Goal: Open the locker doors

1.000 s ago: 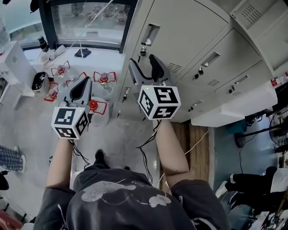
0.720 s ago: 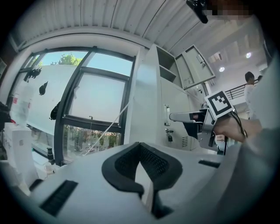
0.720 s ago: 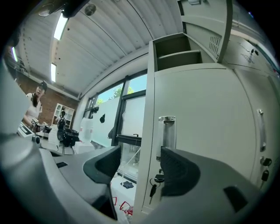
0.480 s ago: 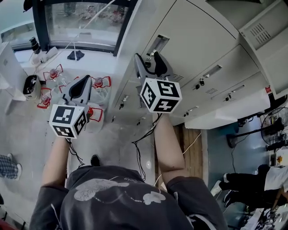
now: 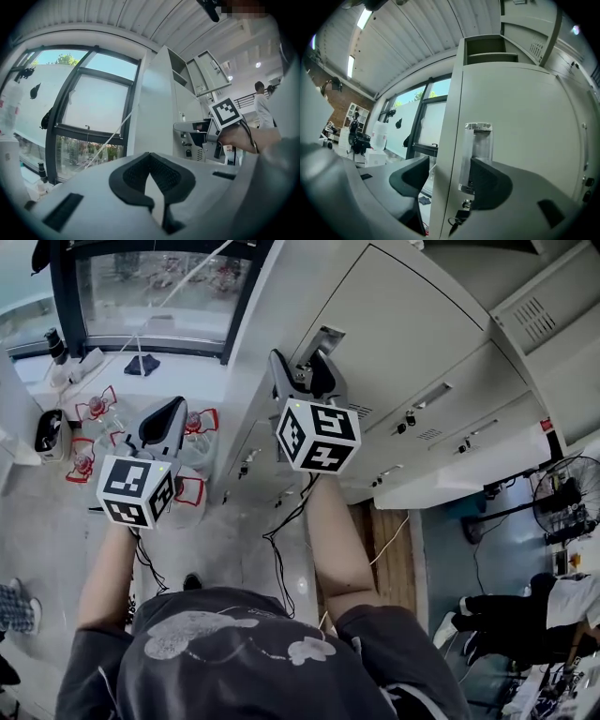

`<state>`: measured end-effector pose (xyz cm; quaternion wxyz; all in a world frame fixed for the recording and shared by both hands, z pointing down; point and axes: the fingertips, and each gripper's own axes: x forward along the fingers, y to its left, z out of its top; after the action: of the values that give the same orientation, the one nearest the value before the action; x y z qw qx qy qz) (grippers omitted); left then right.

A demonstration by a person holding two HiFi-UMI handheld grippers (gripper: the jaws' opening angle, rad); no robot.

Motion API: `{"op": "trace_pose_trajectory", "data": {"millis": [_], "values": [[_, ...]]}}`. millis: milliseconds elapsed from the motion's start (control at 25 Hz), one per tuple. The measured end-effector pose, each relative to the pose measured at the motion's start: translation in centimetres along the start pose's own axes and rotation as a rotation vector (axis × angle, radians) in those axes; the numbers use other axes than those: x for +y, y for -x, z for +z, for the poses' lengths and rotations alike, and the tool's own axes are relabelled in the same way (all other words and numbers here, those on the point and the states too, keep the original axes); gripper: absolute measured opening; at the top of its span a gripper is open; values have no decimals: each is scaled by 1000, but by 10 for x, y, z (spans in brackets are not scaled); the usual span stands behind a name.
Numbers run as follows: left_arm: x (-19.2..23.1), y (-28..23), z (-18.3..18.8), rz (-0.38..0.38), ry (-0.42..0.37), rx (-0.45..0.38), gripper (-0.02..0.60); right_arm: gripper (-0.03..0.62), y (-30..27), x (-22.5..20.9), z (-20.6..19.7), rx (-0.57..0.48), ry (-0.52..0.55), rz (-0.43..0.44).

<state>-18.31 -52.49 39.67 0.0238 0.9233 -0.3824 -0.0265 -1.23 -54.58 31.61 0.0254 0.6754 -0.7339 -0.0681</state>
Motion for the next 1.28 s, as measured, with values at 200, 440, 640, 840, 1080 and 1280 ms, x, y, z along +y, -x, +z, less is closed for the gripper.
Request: {"op": "trace_pose_trajectory", "data": {"millis": [200, 440, 640, 840, 1080, 1280], "values": [[1, -6, 4, -14, -2, -3, 9, 285, -2, -3, 1, -23, -35, -40], [-3, -7, 1, -23, 6, 3, 9, 285, 1, 2, 3, -34, -65, -62], [-11, -3, 2, -30, -3, 5, 9, 285, 13, 6, 5, -48, -60, -81], [-21, 1, 5, -23, -9, 6, 9, 275, 29, 3, 5, -38, -57, -119], [-43, 10, 8, -21, -7, -3, 9, 162, 53, -6, 6, -17, -80, -162], [-65, 17, 8, -31, -9, 0, 9, 130, 74, -7, 7, -16, -100, -151]]}}
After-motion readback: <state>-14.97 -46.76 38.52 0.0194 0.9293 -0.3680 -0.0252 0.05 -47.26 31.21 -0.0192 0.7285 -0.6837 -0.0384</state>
